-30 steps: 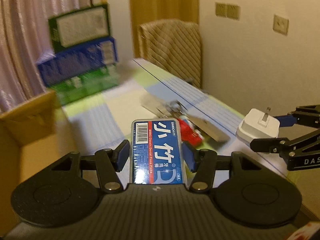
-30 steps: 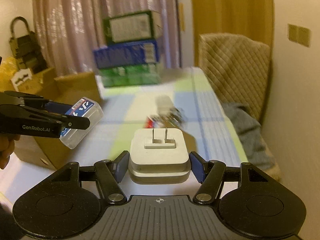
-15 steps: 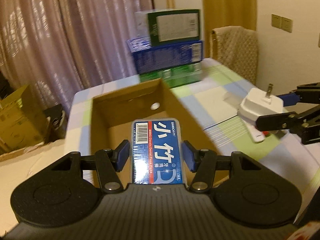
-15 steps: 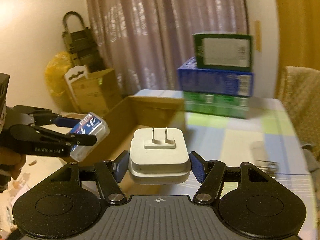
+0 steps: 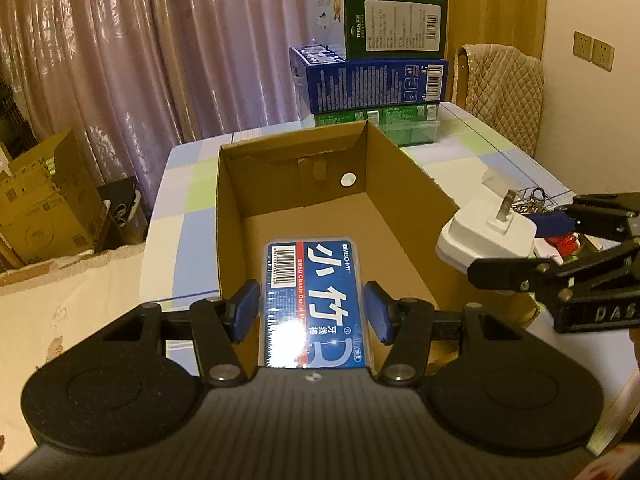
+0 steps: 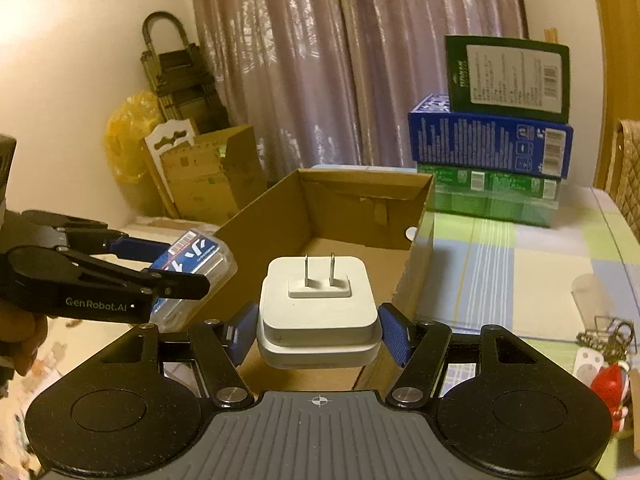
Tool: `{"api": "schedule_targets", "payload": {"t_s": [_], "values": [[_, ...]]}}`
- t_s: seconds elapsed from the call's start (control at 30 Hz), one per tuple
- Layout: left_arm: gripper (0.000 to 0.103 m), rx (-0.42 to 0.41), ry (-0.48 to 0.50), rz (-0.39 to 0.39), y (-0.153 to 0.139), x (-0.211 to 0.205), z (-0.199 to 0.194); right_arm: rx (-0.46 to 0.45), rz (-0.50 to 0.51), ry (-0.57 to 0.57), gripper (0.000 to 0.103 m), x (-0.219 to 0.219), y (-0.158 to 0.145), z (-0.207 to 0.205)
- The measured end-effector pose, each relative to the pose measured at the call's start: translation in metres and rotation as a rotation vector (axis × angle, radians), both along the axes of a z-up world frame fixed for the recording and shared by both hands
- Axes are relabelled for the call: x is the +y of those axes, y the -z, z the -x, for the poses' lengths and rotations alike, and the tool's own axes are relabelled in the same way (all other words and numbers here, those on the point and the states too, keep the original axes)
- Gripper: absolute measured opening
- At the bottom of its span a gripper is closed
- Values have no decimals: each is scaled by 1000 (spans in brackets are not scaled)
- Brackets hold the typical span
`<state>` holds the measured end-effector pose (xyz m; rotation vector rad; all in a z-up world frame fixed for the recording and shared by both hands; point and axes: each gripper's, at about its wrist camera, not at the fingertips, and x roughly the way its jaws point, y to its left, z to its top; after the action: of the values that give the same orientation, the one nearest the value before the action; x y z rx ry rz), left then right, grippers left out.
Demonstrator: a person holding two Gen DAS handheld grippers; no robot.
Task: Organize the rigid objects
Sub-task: 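Carry both items into the cardboard box and open both grippers to release them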
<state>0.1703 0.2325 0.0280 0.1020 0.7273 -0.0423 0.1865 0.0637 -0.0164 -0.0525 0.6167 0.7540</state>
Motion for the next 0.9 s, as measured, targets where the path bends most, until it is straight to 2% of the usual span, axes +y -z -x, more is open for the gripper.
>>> {"api": "schedule_targets", "payload": {"t_s": [0.13,0.3,0.47,0.9], "values": [[52,7,-9,12,6,3,-1,40,8,-8,62,4,9,0],[53,13,-18,19,14,5,-4,35,7,-7,62,7,10,-2],[52,-13,-50,36,8,11,-1,38,6,-9,60,8,12,-1],[52,-27,-57,43,3,14,7,22,-13,0,59,6,8,2]]}}
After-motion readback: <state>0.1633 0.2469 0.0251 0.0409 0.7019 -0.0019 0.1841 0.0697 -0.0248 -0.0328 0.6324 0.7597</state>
